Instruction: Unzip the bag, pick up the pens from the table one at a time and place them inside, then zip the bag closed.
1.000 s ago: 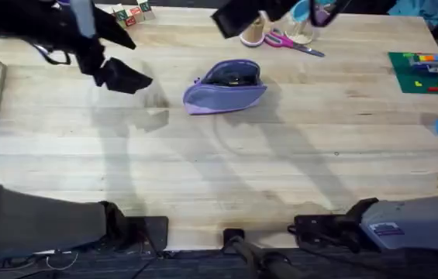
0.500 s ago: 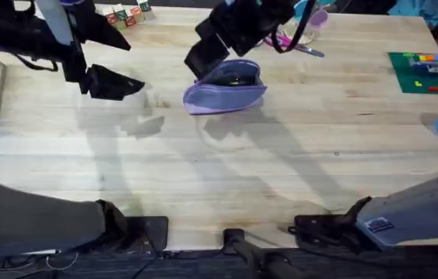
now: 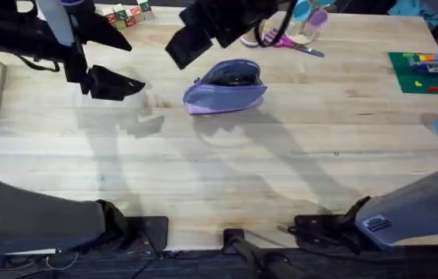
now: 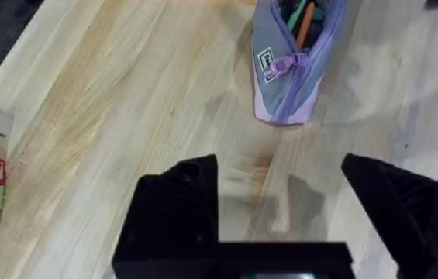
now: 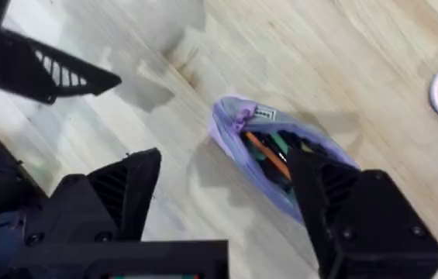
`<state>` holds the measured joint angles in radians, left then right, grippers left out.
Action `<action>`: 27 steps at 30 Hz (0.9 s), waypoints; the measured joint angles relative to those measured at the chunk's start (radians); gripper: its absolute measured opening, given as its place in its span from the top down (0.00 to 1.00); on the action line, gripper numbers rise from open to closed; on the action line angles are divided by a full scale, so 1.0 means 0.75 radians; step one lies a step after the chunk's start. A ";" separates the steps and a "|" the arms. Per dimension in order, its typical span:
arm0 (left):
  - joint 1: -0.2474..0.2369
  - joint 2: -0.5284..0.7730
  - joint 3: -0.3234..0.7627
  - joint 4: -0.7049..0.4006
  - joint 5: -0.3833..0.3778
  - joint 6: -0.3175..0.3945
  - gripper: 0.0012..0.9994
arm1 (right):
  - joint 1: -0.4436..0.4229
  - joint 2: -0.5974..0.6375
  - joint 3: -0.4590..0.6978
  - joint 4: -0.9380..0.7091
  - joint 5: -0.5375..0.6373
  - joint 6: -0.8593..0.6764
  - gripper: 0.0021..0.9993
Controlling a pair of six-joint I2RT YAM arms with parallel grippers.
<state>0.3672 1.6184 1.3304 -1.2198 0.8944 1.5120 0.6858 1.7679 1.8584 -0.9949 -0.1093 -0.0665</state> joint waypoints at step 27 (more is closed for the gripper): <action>0.000 0.000 0.000 0.000 0.000 0.000 0.01 | 0.026 0.432 0.002 0.130 0.083 0.138 0.00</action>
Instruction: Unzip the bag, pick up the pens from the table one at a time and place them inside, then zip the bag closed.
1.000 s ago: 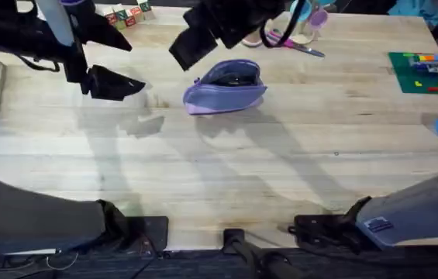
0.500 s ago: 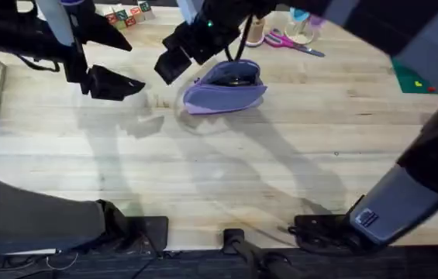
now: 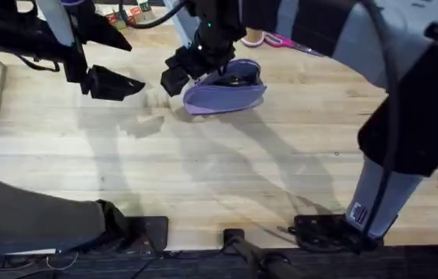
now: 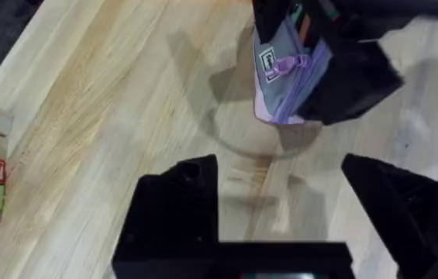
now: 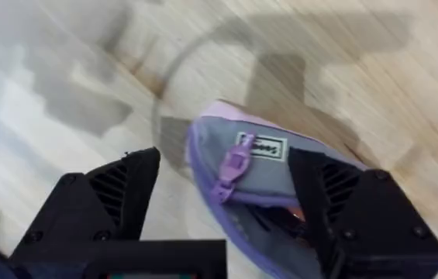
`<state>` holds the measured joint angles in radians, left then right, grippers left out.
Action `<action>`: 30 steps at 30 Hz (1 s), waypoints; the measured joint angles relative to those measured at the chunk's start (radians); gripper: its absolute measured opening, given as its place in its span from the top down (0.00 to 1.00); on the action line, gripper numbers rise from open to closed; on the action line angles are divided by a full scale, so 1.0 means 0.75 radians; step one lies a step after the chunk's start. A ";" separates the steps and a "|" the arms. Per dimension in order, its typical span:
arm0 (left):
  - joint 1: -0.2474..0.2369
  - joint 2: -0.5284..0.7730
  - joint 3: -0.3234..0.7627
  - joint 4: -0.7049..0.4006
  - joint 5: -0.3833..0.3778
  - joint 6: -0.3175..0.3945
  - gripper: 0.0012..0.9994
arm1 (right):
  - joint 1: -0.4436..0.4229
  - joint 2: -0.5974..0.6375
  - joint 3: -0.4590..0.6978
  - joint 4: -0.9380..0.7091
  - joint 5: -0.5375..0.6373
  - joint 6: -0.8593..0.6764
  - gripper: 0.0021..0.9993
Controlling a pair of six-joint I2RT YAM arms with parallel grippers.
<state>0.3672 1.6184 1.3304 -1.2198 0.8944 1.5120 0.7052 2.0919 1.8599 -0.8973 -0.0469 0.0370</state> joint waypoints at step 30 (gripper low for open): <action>0.000 0.000 0.000 0.000 0.000 0.000 0.01 | 0.042 0.013 0.000 -0.020 0.083 0.141 0.97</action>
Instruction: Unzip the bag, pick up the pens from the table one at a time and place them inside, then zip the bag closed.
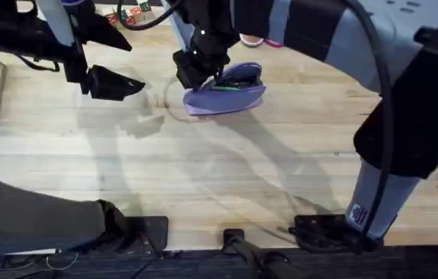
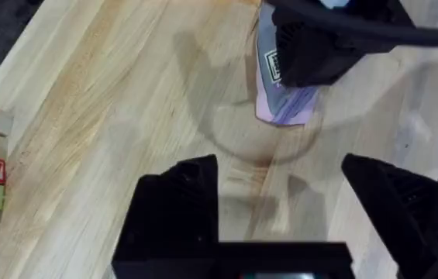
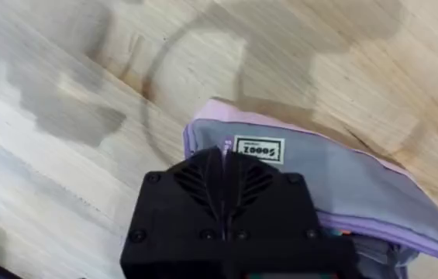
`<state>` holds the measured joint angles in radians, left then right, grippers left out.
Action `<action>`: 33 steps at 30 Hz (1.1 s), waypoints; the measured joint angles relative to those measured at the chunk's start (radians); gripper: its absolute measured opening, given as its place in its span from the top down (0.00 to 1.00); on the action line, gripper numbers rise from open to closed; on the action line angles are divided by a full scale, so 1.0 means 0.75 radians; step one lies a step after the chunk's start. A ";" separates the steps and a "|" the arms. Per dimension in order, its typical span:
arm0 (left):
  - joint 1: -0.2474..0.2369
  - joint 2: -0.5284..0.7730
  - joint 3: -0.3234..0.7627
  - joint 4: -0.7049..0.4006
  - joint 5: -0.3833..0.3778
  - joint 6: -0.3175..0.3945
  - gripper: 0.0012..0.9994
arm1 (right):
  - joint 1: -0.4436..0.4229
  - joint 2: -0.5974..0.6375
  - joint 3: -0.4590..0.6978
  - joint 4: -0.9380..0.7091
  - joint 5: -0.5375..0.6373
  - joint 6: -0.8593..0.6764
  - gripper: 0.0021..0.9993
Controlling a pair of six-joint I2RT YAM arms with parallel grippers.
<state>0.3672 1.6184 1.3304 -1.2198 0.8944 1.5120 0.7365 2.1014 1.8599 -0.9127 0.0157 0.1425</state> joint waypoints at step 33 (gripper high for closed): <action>0.000 0.000 0.000 -0.011 0.001 0.000 0.01 | -0.001 -0.173 0.129 -0.061 0.102 -0.001 0.97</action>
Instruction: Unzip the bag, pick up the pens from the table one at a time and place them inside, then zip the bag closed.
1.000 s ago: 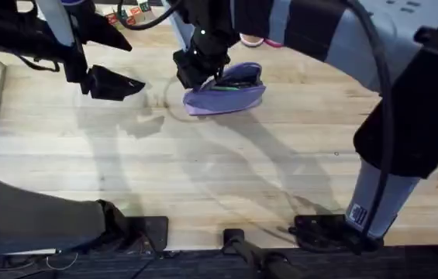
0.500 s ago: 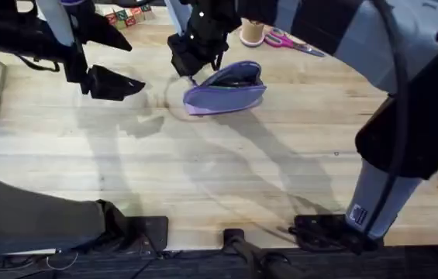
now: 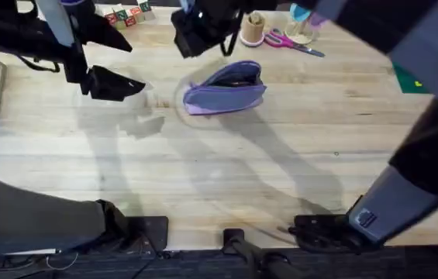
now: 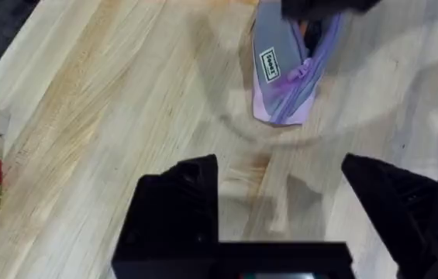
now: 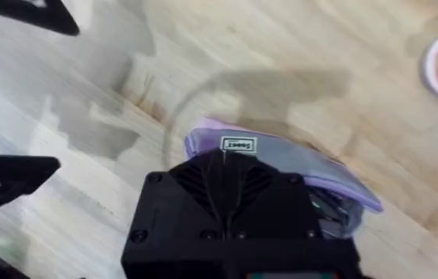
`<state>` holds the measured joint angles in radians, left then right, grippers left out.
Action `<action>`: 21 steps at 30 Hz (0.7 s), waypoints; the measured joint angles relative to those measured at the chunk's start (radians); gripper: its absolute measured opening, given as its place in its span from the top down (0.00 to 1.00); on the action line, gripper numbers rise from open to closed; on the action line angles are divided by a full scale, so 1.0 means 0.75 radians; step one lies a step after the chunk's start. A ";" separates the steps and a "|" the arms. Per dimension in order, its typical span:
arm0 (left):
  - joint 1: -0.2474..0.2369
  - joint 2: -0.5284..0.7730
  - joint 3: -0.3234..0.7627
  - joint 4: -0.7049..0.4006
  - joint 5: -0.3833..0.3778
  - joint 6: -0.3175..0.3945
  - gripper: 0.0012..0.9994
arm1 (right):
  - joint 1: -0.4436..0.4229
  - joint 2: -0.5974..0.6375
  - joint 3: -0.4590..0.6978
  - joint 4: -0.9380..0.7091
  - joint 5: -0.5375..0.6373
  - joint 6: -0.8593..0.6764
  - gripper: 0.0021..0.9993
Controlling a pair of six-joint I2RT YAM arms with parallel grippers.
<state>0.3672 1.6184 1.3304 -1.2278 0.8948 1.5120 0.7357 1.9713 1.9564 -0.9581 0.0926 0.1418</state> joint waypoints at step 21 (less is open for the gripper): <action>0.000 0.000 0.000 -0.001 0.000 0.000 0.01 | 0.000 -0.071 0.006 -0.007 0.067 -0.098 0.02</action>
<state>0.3674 1.6184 1.3304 -1.2282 0.8948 1.5120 0.7357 1.9179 1.9610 -0.9631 0.1425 0.0680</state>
